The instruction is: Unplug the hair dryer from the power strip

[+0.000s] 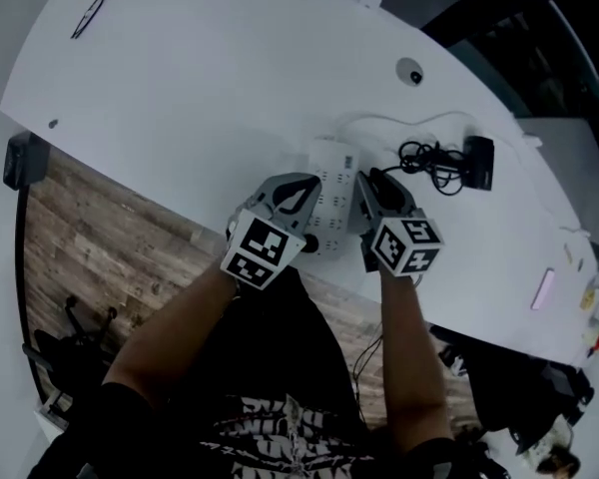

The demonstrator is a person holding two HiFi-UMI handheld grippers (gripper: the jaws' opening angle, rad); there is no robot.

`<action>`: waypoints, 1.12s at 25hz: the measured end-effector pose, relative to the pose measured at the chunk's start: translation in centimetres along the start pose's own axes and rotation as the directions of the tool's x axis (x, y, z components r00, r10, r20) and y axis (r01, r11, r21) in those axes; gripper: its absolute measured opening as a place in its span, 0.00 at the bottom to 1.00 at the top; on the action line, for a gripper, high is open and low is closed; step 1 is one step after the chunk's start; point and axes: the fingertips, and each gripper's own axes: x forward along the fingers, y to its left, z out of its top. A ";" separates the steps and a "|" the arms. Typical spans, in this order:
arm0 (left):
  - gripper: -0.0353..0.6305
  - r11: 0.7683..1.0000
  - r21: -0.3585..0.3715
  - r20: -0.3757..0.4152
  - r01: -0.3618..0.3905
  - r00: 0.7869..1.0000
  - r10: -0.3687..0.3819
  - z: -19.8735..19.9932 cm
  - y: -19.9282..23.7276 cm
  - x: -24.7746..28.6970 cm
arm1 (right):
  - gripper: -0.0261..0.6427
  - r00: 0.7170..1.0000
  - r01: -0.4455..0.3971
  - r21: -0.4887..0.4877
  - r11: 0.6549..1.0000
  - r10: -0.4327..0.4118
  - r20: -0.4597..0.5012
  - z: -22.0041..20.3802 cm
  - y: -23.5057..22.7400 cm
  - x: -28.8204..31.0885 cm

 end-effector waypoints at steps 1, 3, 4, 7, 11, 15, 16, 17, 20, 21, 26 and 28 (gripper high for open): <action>0.09 1.000 -0.012 -0.012 0.008 1.000 -0.008 -0.1 -0.1 0.2 | 0.22 1.000 -0.009 0.015 1.000 0.009 -0.002 0.1 0.0 0.2; 0.09 1.000 -0.019 -0.048 0.017 0.999 -0.018 -0.6 -0.2 0.7 | 0.20 1.000 -0.028 0.046 0.999 0.028 0.012 0.5 0.0 0.3; 0.09 1.000 -0.016 -0.070 0.021 0.997 -0.022 -1.0 -0.4 0.9 | 0.19 0.999 -0.043 0.059 0.997 0.041 0.035 0.9 0.2 0.2; 0.09 1.000 0.007 -0.121 0.022 0.992 -0.021 -1.7 -0.6 1.3 | 0.19 0.976 -0.142 0.145 0.979 0.114 0.184 3.3 1.2 -1.1; 0.09 0.998 0.056 -0.162 0.014 0.987 -0.005 -1.7 -0.5 1.8 | 0.19 0.914 -0.322 0.265 0.909 0.226 0.336 4.7 1.7 -2.5; 0.09 0.995 0.079 -0.236 0.062 0.971 -0.042 -2.5 -1.0 2.7 | 0.19 0.863 -0.447 0.217 0.868 0.354 0.361 4.8 3.4 -2.3; 0.09 0.994 0.089 -0.247 0.068 0.968 -0.044 -2.5 -1.0 2.8 | 0.19 0.857 -0.461 0.192 0.867 0.378 0.349 4.7 3.8 -2.1; 0.09 0.993 0.097 -0.255 0.072 0.966 -0.045 -2.5 -1.0 2.8 | 0.19 0.858 -0.464 0.166 0.870 0.394 0.330 4.6 4.2 -1.7; 0.09 0.991 0.107 -0.270 0.079 0.962 -0.048 -2.4 -1.0 2.9 | 0.19 0.877 -0.434 0.095 0.896 0.396 0.272 4.2 4.6 -0.6; 0.09 0.991 0.109 -0.273 0.079 0.961 -0.047 -2.4 -1.0 2.9 | 0.19 0.885 -0.418 0.066 0.906 0.390 0.254 4.1 4.6 -0.3; 0.09 0.991 0.112 -0.277 0.074 0.960 -0.041 -2.5 -1.0 2.9 | 0.19 0.910 -0.368 -0.099 0.925 0.380 0.168 3.4 4.9 0.1; 0.09 0.991 0.115 -0.276 0.073 0.960 -0.039 -2.7 -0.7 2.7 | 0.19 0.914 -0.364 -0.123 0.923 0.379 0.144 3.2 5.3 0.0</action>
